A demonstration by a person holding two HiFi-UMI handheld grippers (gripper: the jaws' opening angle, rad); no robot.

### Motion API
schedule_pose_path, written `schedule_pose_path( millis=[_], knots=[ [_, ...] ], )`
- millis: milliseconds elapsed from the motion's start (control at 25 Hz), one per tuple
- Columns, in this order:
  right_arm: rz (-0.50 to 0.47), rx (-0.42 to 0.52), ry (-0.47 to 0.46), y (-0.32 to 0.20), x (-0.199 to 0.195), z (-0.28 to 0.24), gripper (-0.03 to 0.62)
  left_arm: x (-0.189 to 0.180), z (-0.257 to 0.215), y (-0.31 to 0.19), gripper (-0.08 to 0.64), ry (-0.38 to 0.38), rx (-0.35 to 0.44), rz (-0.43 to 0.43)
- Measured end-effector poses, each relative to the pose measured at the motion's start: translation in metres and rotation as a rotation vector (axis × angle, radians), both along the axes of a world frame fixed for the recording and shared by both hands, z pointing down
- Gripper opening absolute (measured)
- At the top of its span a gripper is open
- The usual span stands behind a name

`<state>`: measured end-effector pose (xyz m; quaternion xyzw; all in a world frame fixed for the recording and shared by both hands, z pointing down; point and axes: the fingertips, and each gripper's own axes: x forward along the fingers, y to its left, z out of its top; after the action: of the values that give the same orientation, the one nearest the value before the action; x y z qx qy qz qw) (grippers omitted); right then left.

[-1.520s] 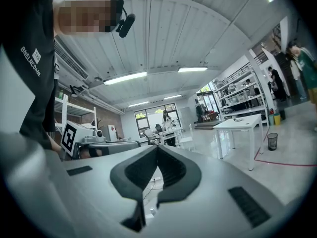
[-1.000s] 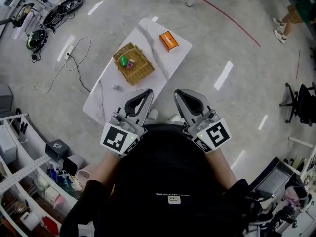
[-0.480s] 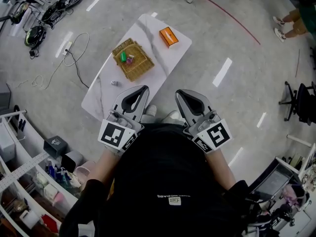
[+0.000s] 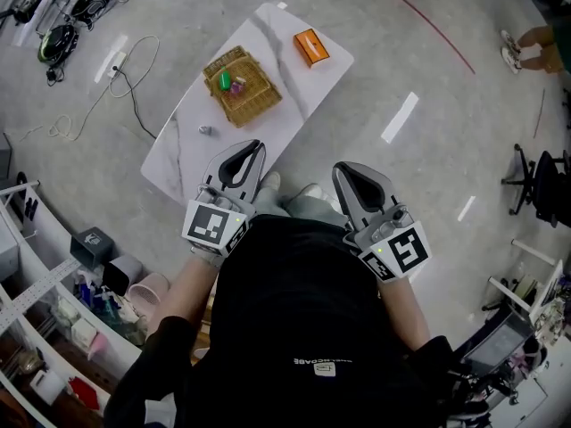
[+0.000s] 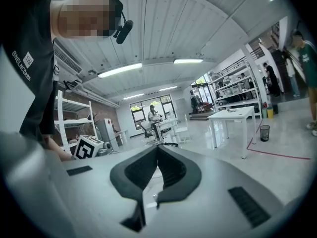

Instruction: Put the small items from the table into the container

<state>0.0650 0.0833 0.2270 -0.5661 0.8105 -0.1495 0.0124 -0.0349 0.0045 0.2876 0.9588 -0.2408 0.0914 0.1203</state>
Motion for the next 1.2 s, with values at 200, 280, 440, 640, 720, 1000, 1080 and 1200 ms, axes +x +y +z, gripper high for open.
schedule_pose_path(
  millis=[200,280,440,640,720,1000,1080,1200],
  knots=[
    [-0.016,-0.032,0.024,-0.001,-0.007,0.011,0.009,-0.026,0.066,-0.022,0.04,-0.078,-0.041,-0.077],
    [-0.024,-0.043,0.029,-0.002,-0.01,0.017,0.009,-0.041,0.095,-0.034,0.055,-0.116,-0.061,-0.124],
    [-0.052,-0.066,0.041,-0.006,-0.019,0.036,0.009,-0.071,0.153,-0.056,0.072,-0.186,-0.088,-0.214],
    [-0.094,-0.093,0.043,-0.015,-0.032,0.065,0.009,-0.102,0.222,-0.081,0.126,-0.295,-0.098,-0.283],
    [-0.106,-0.096,0.041,-0.019,-0.036,0.079,0.009,-0.113,0.246,-0.091,0.132,-0.329,-0.096,-0.315],
    [-0.146,-0.142,0.018,-0.027,-0.047,0.15,0.009,-0.147,0.333,-0.117,0.175,-0.39,-0.11,-0.405],
    [-0.159,-0.155,0.012,-0.028,-0.05,0.169,0.009,-0.157,0.356,-0.125,0.184,-0.402,-0.111,-0.438],
    [-0.177,-0.169,0.007,-0.031,-0.053,0.196,0.009,-0.172,0.387,-0.137,0.206,-0.426,-0.112,-0.488]
  ],
)
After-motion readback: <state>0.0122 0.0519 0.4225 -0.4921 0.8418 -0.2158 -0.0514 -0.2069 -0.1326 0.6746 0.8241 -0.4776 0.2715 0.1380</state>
